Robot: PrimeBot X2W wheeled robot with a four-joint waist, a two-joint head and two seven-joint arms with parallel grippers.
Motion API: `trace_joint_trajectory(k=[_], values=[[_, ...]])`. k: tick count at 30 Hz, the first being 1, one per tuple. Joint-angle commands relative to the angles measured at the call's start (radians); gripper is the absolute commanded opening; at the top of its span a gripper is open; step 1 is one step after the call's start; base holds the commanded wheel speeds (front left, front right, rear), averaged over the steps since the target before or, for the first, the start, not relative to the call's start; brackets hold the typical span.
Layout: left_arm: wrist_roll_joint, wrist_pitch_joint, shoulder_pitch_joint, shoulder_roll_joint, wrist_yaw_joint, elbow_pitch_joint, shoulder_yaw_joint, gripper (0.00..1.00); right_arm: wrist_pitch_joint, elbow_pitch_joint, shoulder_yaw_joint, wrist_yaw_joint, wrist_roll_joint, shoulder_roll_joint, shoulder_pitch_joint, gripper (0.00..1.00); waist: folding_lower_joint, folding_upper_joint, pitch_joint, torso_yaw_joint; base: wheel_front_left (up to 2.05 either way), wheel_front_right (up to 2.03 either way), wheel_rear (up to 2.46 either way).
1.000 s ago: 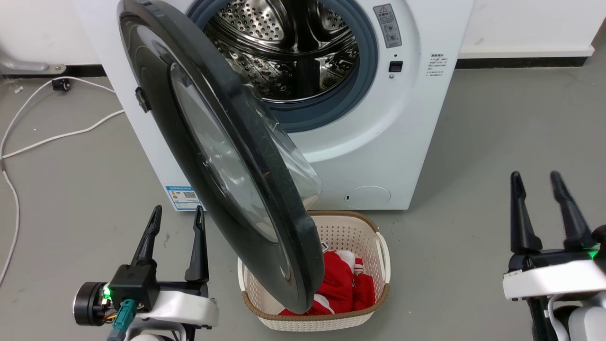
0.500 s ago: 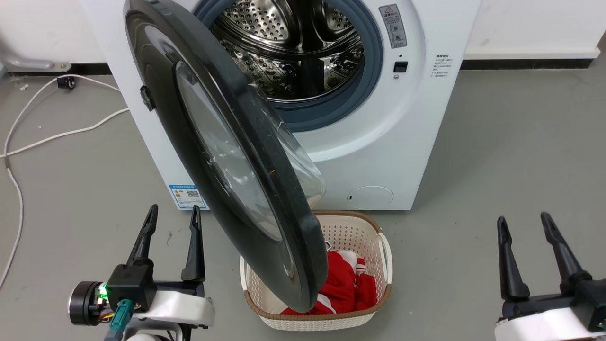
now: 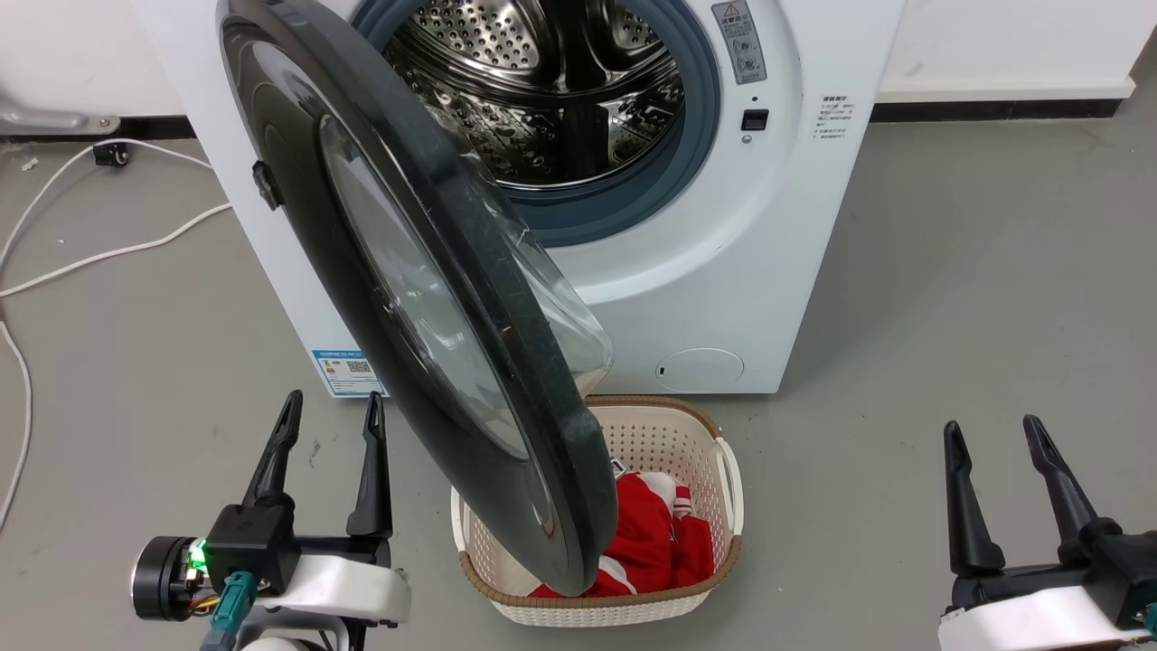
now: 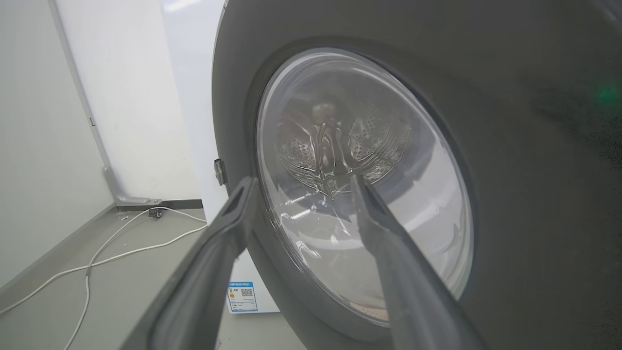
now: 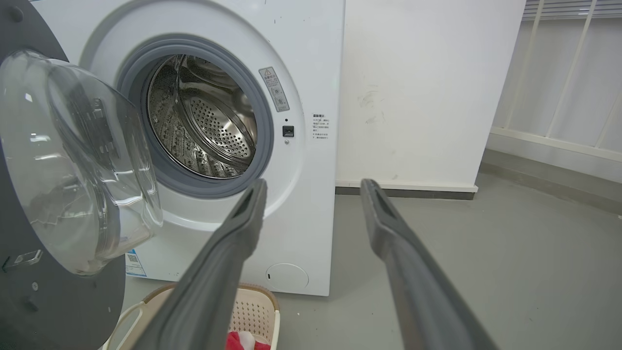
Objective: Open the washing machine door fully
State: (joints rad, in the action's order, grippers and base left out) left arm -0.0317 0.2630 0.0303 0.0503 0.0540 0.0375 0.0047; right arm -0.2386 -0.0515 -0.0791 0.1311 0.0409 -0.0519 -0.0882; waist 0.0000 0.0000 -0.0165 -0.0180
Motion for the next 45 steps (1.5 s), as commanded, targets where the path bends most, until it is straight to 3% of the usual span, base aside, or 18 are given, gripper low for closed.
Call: trace_joint_trajectory(k=[1,2,3,4,5,6,19,32,38,39,45], values=[[0.001,0.003,0.004,0.000,0.001,-0.003,0.002,1.00,-0.005,0.005,0.002,-0.001,0.009,0.003,0.012,1.00,0.0000,0.0000,-0.002,0.000,0.00,0.00,0.00],[-0.001,0.003,0.004,0.000,0.000,-0.002,0.002,0.81,-0.005,0.007,0.002,-0.001,0.009,0.003,0.013,1.00,0.0000,0.0000,-0.002,0.000,0.00,0.00,0.00],[-0.001,0.003,0.004,0.000,0.001,-0.001,0.001,0.48,-0.006,0.009,0.003,-0.001,0.009,0.003,0.015,1.00,0.0000,0.0000,-0.002,0.000,0.00,0.00,0.00],[-0.001,0.003,0.004,0.000,0.001,-0.001,0.001,0.48,-0.006,0.009,0.003,-0.001,0.009,0.003,0.015,1.00,0.0000,0.0000,-0.002,0.000,0.00,0.00,0.00],[-0.002,0.003,0.003,0.000,0.001,0.001,0.000,0.13,-0.007,0.011,0.003,-0.001,0.011,0.003,0.017,1.00,0.0000,0.0000,-0.002,0.000,0.00,0.00,0.00],[-0.004,0.003,0.001,0.000,0.002,0.004,0.000,0.00,-0.008,0.012,0.005,-0.001,0.012,0.003,0.018,1.00,0.0000,0.0000,-0.001,0.000,0.00,0.00,0.00],[-0.017,0.003,0.024,0.000,0.001,-0.029,0.013,0.00,-0.011,0.024,0.001,-0.001,0.026,0.003,0.028,1.00,0.0000,0.0000,-0.006,0.004,0.00,0.00,0.00],[0.011,0.002,0.121,0.003,0.014,-0.340,0.009,0.00,-0.012,0.039,-0.005,-0.001,0.048,0.003,0.034,1.00,0.0000,0.0000,-0.004,0.009,0.00,0.00,0.00],[0.026,0.002,0.213,0.002,0.023,-0.520,-0.065,0.00,-0.010,0.044,-0.003,-0.001,0.052,0.003,0.037,1.00,0.0000,0.0000,-0.011,0.008,0.00,0.00,0.00],[0.025,0.002,0.250,0.001,0.028,-0.570,-0.122,0.00,-0.009,0.050,0.000,-0.001,0.056,0.003,0.041,1.00,0.0000,0.0000,-0.011,0.004,0.00,0.00,0.00],[-0.003,0.002,0.233,0.001,0.045,-0.545,-0.282,0.00,-0.006,0.059,0.002,-0.001,0.059,0.003,0.046,1.00,0.0000,0.0000,-0.009,-0.009,0.00,0.00,0.00]])
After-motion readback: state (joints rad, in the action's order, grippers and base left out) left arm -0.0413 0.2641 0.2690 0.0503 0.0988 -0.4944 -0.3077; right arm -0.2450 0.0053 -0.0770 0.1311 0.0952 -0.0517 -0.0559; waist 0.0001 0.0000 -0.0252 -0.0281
